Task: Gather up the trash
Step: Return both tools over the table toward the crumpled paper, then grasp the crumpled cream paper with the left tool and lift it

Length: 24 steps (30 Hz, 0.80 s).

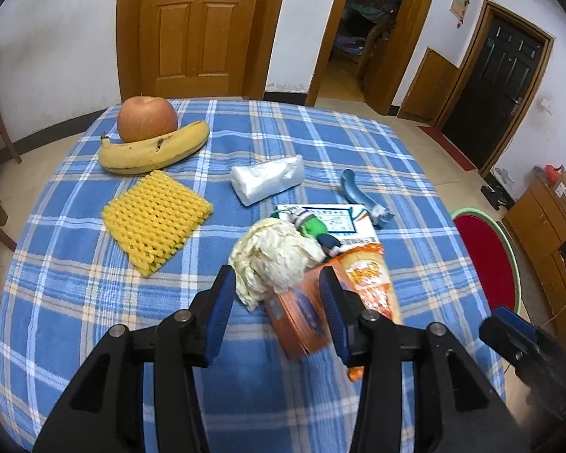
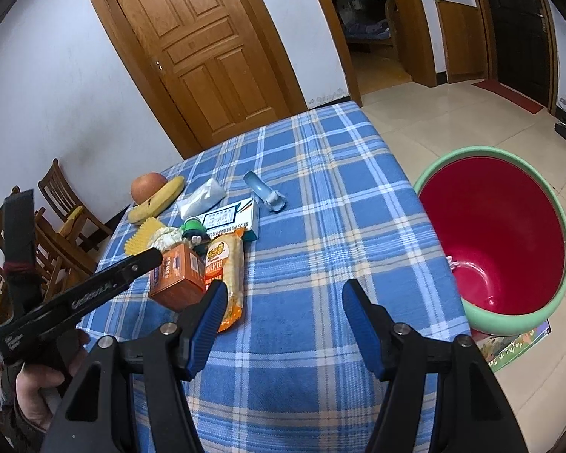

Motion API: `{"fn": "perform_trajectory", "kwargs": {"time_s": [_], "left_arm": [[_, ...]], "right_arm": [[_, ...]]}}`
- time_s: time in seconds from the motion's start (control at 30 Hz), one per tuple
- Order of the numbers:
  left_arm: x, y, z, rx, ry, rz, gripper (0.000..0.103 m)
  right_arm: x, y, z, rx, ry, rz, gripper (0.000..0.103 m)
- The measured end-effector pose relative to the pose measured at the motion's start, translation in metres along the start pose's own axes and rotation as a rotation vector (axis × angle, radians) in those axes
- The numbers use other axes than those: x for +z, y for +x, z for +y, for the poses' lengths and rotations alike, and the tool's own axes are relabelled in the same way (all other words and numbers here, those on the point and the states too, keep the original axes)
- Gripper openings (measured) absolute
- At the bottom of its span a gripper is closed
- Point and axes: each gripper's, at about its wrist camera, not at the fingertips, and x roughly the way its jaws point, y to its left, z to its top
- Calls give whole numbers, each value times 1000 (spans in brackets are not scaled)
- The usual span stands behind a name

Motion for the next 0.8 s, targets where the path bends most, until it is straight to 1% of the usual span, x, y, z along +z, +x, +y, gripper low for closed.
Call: {"fn": "perform_trajectory", "kwargs": {"time_s": [0.27,0.37,0.43,0.5,0.53,0.6,0.67,0.8], "left_arm": [[12,14,11,-41,-31,7,47],[14,20,14,-48,-40,21,47],[13,25,19,-67,-58,31,46],[13,30,24,-85,-83,38,36],[13,33,27,-94,-92,44,26],[13,36,32,-107,-111,48,22],[13,37,35,-115,-118,41,15],[14,37,39,-128,-122,38,13]], "right_arm": [[1,17,12,-1,-25,33,66],[2,25,18,1,-39,47,66],[2,31,23,2,-49,59,66],[1,37,28,3,-60,71,66],[1,39,29,5,-65,77,66],[0,45,33,6,-73,91,66],[0,50,36,4,-80,102,66],[-1,59,42,5,-94,122,66]]}}
